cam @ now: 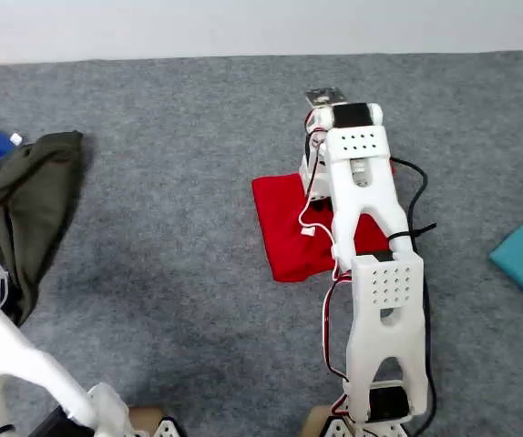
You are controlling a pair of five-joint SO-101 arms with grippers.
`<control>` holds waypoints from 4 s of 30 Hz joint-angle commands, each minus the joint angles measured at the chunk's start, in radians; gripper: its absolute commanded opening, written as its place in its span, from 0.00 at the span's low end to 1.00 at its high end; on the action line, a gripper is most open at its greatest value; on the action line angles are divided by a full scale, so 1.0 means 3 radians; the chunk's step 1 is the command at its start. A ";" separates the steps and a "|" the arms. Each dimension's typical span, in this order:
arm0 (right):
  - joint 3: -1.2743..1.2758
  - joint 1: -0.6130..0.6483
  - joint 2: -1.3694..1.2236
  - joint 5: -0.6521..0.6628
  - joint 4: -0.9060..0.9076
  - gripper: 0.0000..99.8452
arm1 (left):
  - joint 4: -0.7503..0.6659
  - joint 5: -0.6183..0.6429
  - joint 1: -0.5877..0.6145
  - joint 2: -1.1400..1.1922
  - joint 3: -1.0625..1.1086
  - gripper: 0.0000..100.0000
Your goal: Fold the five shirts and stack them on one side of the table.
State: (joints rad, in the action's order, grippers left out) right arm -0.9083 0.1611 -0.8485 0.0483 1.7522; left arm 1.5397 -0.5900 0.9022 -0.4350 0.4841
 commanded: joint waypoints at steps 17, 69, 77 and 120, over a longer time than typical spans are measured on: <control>0.1038 -0.0760 0.0857 0.0031 0.0120 0.01 | -0.0194 -0.0041 -0.0338 -0.0128 -0.0038 0.00; 0.1591 0.0100 0.1368 0.0655 0.0120 0.28 | -0.0189 -0.0020 -0.0542 -0.0128 -0.0038 0.00; 0.1591 0.0673 0.0780 0.0184 0.0125 0.28 | -0.0148 -0.0020 -0.0542 -0.0128 -0.0043 0.00; 0.1243 -0.0156 0.0729 0.0174 -0.1982 0.28 | 0.0629 0.0266 -0.0537 -0.0133 -0.0412 0.00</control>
State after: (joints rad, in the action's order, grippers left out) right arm -0.4480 0.0967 -0.6951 0.1097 1.1416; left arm 1.7070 -0.5194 0.7411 -0.4350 0.3997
